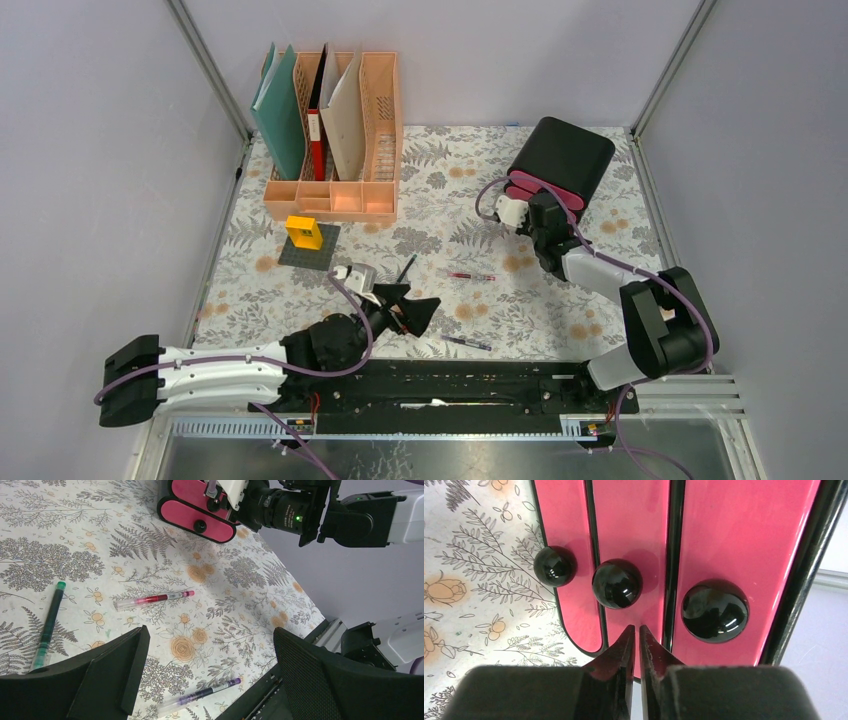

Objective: Organize the desk
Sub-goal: Close the drawer in the storage box, then open the drawer in the storage box.

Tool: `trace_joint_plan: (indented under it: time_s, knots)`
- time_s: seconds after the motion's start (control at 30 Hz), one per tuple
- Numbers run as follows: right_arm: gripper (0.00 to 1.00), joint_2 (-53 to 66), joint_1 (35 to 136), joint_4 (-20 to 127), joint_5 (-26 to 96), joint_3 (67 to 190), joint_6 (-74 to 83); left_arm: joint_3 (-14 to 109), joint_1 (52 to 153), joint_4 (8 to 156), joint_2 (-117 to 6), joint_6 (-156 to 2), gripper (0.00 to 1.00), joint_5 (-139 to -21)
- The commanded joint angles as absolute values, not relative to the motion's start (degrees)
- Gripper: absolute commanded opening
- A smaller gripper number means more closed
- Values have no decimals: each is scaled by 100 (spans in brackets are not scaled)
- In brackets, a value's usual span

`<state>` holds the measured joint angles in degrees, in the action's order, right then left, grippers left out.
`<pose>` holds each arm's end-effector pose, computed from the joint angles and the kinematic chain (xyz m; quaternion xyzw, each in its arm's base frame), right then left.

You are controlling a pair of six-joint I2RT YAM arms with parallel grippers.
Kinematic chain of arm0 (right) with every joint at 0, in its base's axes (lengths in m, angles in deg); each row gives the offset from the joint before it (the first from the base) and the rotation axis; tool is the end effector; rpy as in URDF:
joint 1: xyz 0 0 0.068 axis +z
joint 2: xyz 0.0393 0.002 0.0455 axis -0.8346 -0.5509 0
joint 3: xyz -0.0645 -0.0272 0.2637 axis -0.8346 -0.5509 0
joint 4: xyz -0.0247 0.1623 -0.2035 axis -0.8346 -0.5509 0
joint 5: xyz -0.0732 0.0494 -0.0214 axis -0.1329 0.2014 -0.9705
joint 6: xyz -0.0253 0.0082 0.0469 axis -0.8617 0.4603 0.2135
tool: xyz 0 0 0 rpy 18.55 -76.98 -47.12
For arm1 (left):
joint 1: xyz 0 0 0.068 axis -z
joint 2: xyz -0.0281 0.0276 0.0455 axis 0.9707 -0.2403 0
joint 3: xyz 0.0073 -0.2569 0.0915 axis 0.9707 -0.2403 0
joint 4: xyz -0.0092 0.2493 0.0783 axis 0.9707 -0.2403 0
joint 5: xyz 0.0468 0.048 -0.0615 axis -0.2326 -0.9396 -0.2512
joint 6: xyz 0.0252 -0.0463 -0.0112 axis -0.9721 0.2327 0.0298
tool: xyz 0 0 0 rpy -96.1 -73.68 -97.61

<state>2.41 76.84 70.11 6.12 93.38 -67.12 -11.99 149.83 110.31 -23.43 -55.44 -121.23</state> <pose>0.2935 0.0944 0.1982 -0.4978 0.6862 -0.3401 0.4070 0.0673 -0.1615 0.2198 0.0505 0.7082 -0.4204 0.5649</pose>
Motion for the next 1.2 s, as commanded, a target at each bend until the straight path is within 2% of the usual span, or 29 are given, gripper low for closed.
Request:
trace_joint_plan:
  time_s: [0.0,0.2,0.43,0.5,0.6,0.7,0.83,1.03,1.1,1.17]
  knots:
    - [11,112,7584,7333,413,9470,-6673,-1128,14984,11332,-2386,-5523,99,-12049]
    - [6,-33,7547,7467,198,9483,-6755,-1150,14984,11381,-2391,-5519,99,-12049]
    - [5,80,7537,7518,90,9491,-6791,-1116,14984,11545,-2585,-5515,99,-11963]
    - [5,282,7539,6949,382,9662,-6484,-1102,14984,11673,-2712,-5501,99,-11909]
    - [5,764,7539,5190,1355,10149,-5625,-1059,14985,12027,-3069,-5501,99,-11790]
    - [10,1176,7541,3913,2406,10661,-4908,-819,14974,12259,-3654,-5525,99,-11646]
    - [18,1660,7540,3034,3222,11034,-4204,-372,14891,12427,-4305,-5562,99,-11340]
    - [29,2590,7529,2755,4408,11010,-3263,204,14386,12831,-5233,-5313,99,-10360]
    - [37,2871,7438,2918,4560,10823,-3075,381,14174,13051,-5631,-5130,99,-9991]
    - [39,3113,7253,3157,4594,10608,-2935,559,13963,13261,-5988,-4989,99,-9668]
